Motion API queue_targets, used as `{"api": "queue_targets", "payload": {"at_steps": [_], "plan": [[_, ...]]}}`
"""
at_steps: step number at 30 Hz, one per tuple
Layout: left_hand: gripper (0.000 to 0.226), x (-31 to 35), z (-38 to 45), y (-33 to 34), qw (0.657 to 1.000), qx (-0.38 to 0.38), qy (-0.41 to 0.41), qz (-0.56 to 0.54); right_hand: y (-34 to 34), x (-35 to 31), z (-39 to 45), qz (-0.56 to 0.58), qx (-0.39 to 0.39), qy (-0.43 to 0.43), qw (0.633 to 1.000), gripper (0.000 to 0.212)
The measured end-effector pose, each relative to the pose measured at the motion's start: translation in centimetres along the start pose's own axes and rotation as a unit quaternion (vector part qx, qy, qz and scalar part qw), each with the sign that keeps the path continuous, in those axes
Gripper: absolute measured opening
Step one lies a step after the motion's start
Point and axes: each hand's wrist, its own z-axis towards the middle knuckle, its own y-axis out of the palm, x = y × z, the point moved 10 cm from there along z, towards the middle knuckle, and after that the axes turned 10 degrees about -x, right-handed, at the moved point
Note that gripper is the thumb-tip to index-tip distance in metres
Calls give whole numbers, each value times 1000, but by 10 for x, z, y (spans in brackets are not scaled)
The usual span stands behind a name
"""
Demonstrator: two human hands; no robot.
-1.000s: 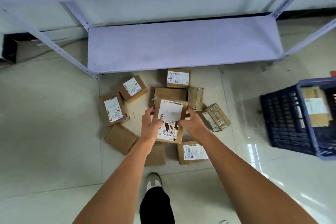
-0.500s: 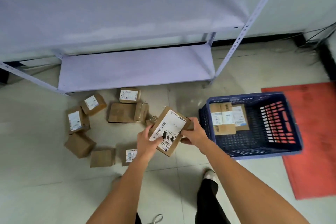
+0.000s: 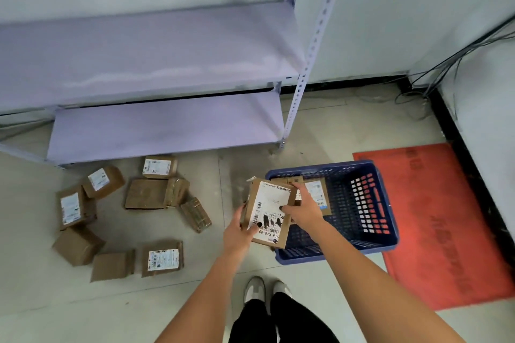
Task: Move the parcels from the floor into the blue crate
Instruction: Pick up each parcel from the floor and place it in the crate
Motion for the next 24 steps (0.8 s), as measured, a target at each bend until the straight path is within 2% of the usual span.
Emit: {"api": "queue_targets", "payload": {"at_steps": [6,13,16,20,22,24], "plan": [[66,17,20,79,1000,-17,-14,5,-68,29,8,-68,19,-1,998,75],[68,33,48,199,999,-13,-43,-21,-173,78,36,-121,-28,7,992,69],[64,44,59,246,998,3,-49,-44,-220,107,48,-101,-26,17,994,65],[54,50,82,281,995,53,-58,-63,-265,158,65,-10,-12,61,998,52],[50,47,97,294,994,65,-70,-55,-275,188,76,-15,-19,91,996,44],[50,42,116,307,992,67,-77,-78,-280,218,89,-28,-29,125,991,48]]}}
